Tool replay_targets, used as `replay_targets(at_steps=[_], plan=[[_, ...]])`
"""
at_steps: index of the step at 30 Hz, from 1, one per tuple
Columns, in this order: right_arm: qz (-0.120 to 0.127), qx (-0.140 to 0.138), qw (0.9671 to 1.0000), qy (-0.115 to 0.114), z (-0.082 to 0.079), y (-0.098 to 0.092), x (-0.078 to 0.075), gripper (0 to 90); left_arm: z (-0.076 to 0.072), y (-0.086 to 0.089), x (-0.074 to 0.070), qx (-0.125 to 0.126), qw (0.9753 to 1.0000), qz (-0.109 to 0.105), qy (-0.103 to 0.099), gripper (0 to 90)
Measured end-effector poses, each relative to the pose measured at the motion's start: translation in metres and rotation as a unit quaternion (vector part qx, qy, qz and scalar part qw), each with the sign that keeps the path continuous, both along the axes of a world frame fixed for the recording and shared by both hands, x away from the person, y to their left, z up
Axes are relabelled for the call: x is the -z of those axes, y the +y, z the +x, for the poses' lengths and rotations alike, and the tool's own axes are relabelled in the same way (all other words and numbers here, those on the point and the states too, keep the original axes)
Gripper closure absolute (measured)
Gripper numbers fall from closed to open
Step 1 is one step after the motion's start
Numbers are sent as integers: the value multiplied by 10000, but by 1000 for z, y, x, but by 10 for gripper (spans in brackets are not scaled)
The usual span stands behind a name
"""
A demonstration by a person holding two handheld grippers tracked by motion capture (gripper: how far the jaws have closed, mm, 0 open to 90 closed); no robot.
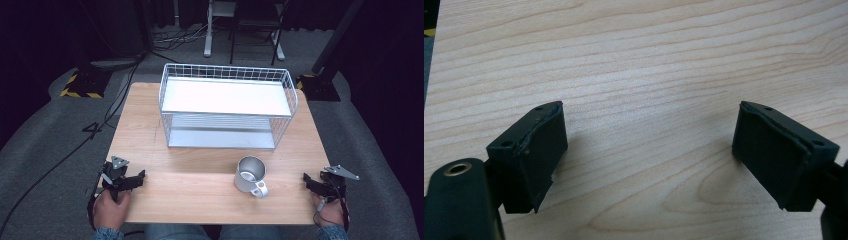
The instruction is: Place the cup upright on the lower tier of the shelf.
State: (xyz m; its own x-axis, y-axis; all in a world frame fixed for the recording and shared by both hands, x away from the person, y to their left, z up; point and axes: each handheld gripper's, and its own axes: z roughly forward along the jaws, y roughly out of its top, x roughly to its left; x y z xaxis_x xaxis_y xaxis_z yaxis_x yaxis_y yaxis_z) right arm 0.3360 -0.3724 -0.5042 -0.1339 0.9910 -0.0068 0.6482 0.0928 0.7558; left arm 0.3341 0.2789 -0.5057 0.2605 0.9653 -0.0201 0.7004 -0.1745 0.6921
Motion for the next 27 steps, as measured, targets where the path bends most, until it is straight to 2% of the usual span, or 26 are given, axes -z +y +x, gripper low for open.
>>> replay_targets(at_steps=[15,19,23,27], plan=[[25,-48,10000,2,0,0,0,328,0,0,0,3,10000,1,1,147],[67,-153,9999,37,-1,2,-3,354,0,0,0,0,10000,0,0,147],[183,-283,9994,-65,-7,8,-9,357,1,-1,0,-40,10000,-56,-1,147],[213,-465,9986,-119,-14,16,-18,362,3,0,0,-52,10000,-9,-1,148]])
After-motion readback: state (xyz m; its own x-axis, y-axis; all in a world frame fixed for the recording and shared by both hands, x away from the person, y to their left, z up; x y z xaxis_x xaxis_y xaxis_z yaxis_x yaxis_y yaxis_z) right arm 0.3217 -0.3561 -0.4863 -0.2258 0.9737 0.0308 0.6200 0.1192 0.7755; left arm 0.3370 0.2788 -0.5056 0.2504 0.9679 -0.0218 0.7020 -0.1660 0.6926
